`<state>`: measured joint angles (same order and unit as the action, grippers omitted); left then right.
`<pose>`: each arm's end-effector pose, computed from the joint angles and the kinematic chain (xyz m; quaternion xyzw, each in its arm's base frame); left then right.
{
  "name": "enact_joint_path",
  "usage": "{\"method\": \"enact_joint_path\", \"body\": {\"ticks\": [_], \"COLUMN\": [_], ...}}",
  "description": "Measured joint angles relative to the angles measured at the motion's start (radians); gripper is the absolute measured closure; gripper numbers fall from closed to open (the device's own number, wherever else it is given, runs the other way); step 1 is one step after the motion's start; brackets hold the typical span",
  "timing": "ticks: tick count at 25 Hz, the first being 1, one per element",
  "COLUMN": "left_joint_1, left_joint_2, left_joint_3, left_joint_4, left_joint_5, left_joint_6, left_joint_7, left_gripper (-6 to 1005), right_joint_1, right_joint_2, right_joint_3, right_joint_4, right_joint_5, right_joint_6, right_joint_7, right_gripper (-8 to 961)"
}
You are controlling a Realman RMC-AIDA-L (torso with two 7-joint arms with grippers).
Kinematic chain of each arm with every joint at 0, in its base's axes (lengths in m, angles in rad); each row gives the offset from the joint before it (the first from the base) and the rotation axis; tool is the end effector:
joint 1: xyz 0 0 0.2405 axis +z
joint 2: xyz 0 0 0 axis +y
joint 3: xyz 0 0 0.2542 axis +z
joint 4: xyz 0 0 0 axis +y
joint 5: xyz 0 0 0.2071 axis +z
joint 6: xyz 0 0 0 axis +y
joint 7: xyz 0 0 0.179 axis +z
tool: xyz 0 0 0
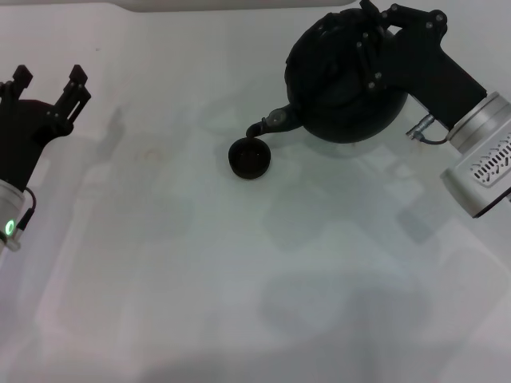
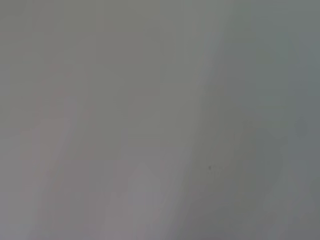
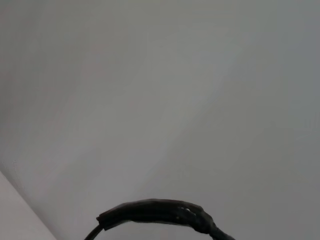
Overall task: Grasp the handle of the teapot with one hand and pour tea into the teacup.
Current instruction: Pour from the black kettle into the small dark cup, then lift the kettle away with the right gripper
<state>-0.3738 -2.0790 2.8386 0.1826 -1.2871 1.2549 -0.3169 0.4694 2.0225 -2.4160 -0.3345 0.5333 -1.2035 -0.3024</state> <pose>-0.3238 0.3248 -0.0409 -0.6953 -0.3045 -0.3529 0.5470 0.2319 0.3563 -0.0625 -0.8128 -0.0966 0.2434 0.5204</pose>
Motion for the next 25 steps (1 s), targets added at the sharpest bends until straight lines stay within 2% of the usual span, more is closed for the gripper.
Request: {"method": "enact_joint_path", "body": {"ticks": [25], "left_joint_1": [0.000], "left_joint_2": [-0.001], "left_joint_3": [-0.005], "left_joint_4": [0.001], "left_joint_5": [-0.005], "left_joint_6": [0.000], "left_joint_7": [0.001], "left_gripper": [120], "right_joint_1": [0.000], "right_joint_2": [0.001], "right_joint_3": [0.009], "right_joint_4": [-0.005], "right_joint_5": [0.002], "right_joint_6": [0.016], "right_joint_7": [-0.127], "right_gripper": [838]}}
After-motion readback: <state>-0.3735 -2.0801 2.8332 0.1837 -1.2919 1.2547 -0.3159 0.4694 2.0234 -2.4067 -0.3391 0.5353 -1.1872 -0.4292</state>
